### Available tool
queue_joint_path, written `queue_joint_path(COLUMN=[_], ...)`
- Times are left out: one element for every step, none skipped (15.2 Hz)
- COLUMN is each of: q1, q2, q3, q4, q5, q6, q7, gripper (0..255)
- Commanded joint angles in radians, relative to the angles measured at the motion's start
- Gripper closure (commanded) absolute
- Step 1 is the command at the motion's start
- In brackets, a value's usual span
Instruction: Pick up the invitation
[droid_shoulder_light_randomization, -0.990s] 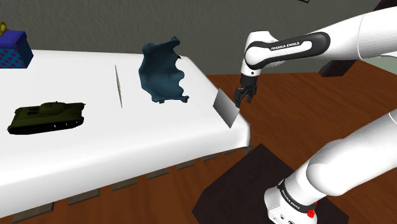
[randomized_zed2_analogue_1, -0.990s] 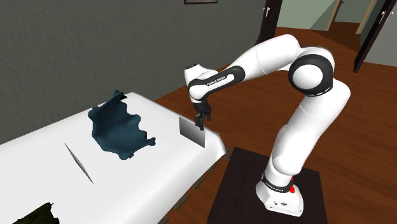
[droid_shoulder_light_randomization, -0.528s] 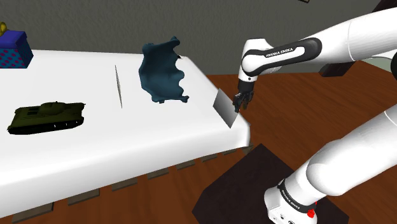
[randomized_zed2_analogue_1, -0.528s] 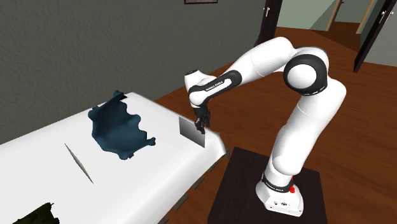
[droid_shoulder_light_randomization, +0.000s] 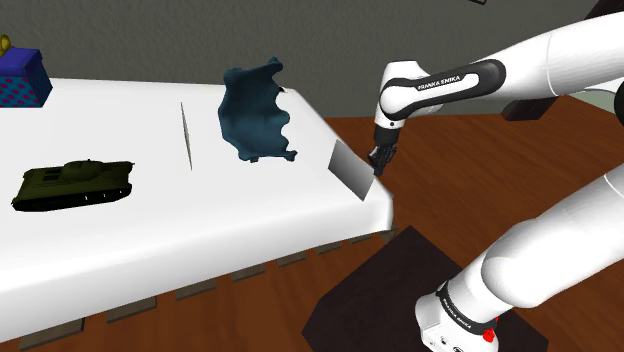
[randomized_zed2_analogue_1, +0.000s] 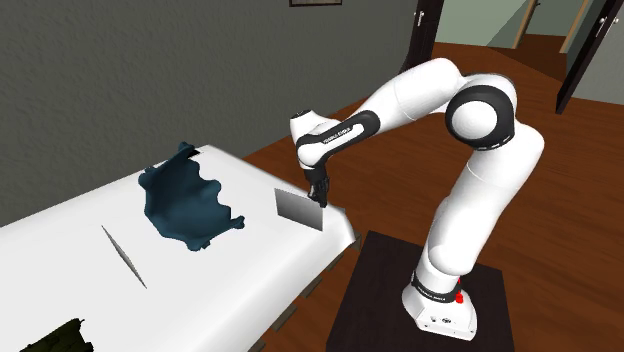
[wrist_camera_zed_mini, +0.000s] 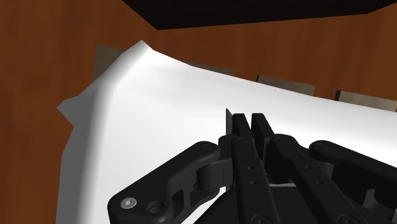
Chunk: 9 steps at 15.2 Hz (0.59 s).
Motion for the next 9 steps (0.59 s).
queue_joint_path(q1=[0.0, 0.0, 0.0, 0.0, 0.0, 0.0, 0.001, 0.001, 0.001], q2=[0.0, -0.007, -0.014, -0.021, -0.027, -0.033, -0.039, -0.045, -0.051], q3=[0.0, 0.0, 0.0, 0.001, 0.001, 0.002, 0.002, 0.002, 0.003], q4=[0.0, 0.006, 0.013, 0.021, 0.028, 0.036, 0.044, 0.052, 0.06], q5=[0.0, 0.0, 0.0, 0.0, 0.0, 0.0, -0.001, -0.001, -0.001], q6=[0.001, -0.013, -0.027, -0.041, -0.055, -0.069, -0.083, -0.097, -0.111], q7=[-0.001, -0.001, -0.001, -0.002, -0.002, -0.002, -0.003, -0.003, -0.003], gripper=[255, 255, 255, 255, 255, 255, 255, 255, 255])
